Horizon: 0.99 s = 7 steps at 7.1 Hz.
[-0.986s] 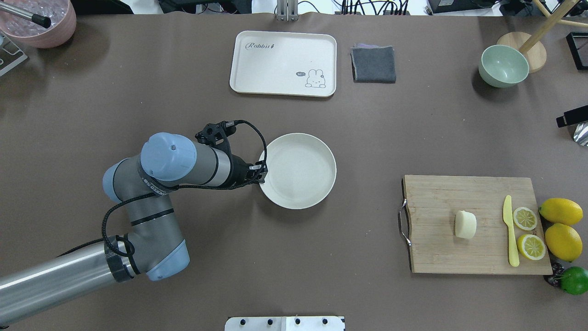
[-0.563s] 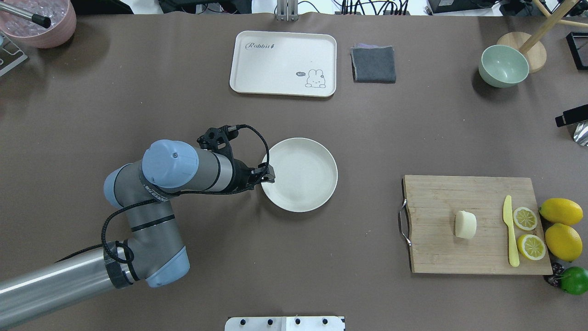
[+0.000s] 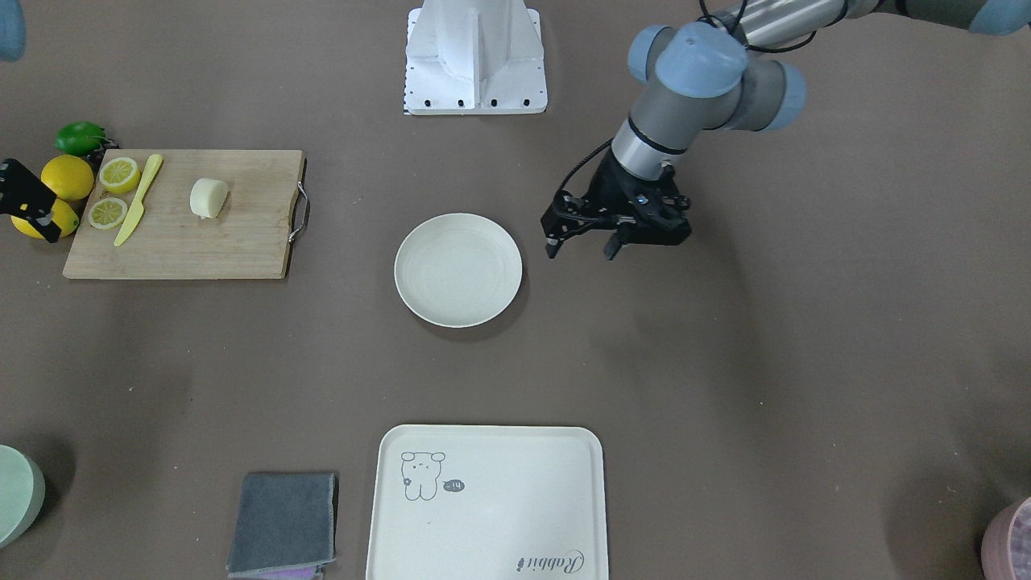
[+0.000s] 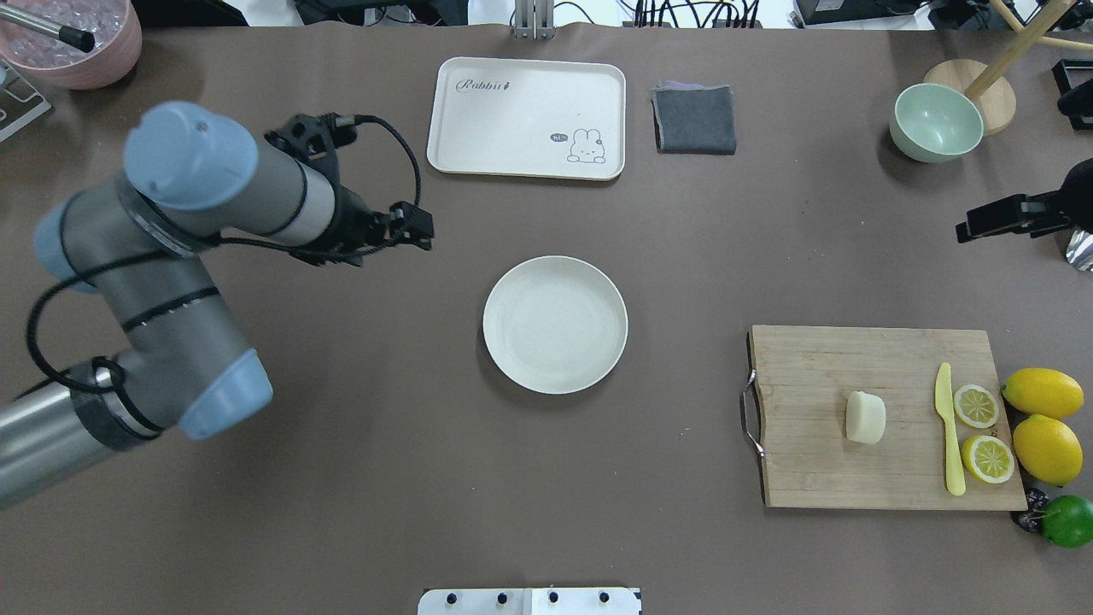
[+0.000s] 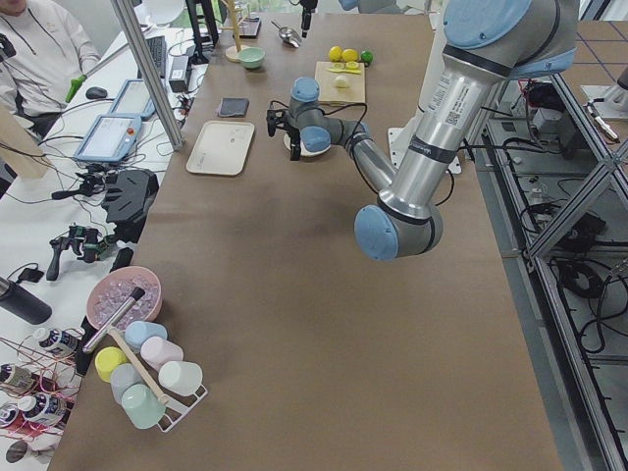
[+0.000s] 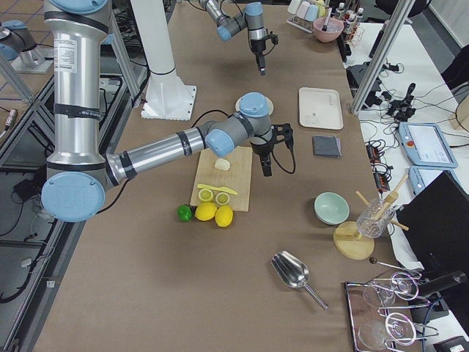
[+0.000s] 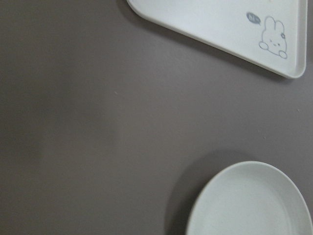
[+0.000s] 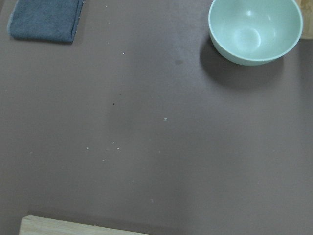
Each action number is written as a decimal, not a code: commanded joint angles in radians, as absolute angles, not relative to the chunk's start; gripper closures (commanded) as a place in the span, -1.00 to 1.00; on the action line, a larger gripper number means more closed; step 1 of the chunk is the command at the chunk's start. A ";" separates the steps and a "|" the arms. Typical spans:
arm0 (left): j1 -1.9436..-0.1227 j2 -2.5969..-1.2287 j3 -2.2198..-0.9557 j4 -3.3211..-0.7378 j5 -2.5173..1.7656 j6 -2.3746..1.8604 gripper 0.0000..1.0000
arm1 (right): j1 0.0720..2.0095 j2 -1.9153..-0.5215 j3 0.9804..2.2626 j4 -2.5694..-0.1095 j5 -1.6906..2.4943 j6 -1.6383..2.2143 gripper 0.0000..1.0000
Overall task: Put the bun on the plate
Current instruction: 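Release the plate and withdraw the left arm while the right arm reaches toward the bun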
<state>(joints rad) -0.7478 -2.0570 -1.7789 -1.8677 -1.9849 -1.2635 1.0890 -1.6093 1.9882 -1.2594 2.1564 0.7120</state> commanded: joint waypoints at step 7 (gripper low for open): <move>-1.258 -1.772 -1.853 -1.568 -2.256 -0.396 -0.98 | 0.556 -1.819 2.069 -1.002 1.803 1.280 -0.96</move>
<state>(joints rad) -1.2547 -1.7698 -1.8531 -1.5658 -2.2541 -0.4011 0.6229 -1.7624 2.0724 -1.0669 1.8640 1.2063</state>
